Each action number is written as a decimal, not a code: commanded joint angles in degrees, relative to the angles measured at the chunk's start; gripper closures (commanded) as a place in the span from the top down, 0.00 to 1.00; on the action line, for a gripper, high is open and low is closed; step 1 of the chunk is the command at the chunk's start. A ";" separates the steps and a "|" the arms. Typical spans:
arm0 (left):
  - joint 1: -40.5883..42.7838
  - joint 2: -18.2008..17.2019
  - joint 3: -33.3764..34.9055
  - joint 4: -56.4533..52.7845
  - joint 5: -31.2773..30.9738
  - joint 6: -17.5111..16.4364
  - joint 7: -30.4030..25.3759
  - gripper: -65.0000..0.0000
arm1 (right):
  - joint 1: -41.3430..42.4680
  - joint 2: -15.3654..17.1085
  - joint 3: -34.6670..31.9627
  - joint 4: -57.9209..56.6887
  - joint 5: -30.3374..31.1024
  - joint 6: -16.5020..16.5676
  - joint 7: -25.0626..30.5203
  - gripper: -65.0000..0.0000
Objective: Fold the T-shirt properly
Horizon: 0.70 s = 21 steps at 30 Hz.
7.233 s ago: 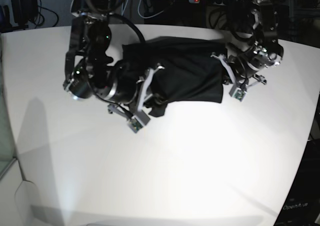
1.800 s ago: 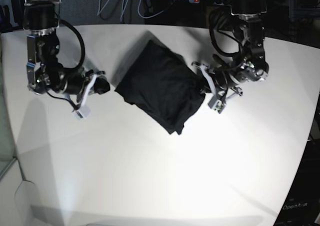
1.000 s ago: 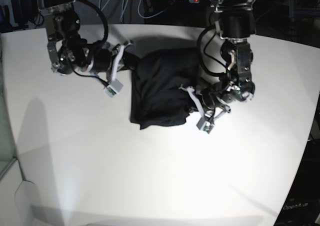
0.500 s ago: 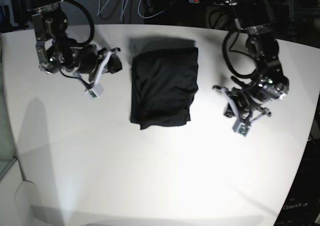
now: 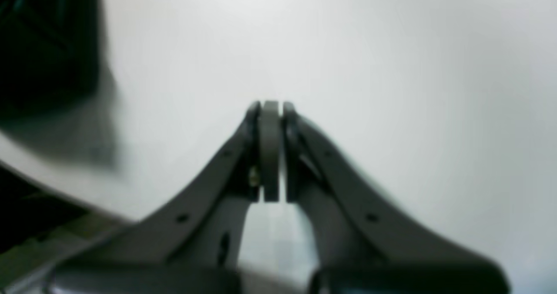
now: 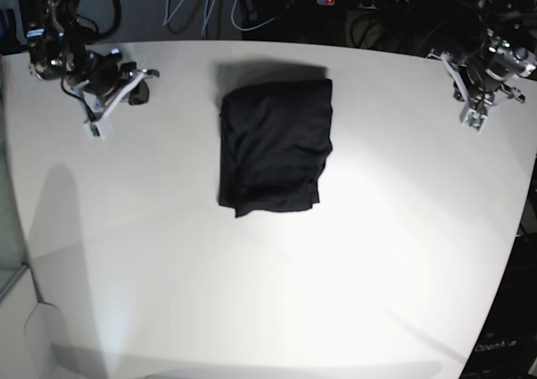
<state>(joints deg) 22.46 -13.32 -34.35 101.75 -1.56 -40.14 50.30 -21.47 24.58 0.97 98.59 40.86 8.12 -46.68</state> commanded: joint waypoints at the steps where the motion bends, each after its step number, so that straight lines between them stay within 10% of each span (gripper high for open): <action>1: 1.32 -0.70 -1.30 1.06 -0.33 0.14 -0.59 0.00 | -1.25 0.78 1.44 3.17 1.56 -2.10 1.18 0.00; 15: 12.66 0.97 -2.00 -0.61 0.38 0.14 -7.80 0.00 | -22.97 0.43 8.21 14.07 1.56 -6.41 8.83 0.00; 21: 12.31 6.42 0.28 -7.29 13.04 0.14 -14.92 0.00 | -30.79 -0.97 8.21 10.38 -0.73 -6.41 17.27 0.00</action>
<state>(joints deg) 34.83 -6.55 -34.00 93.69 12.32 -40.03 35.70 -51.51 23.07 8.86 108.38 39.75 2.42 -30.17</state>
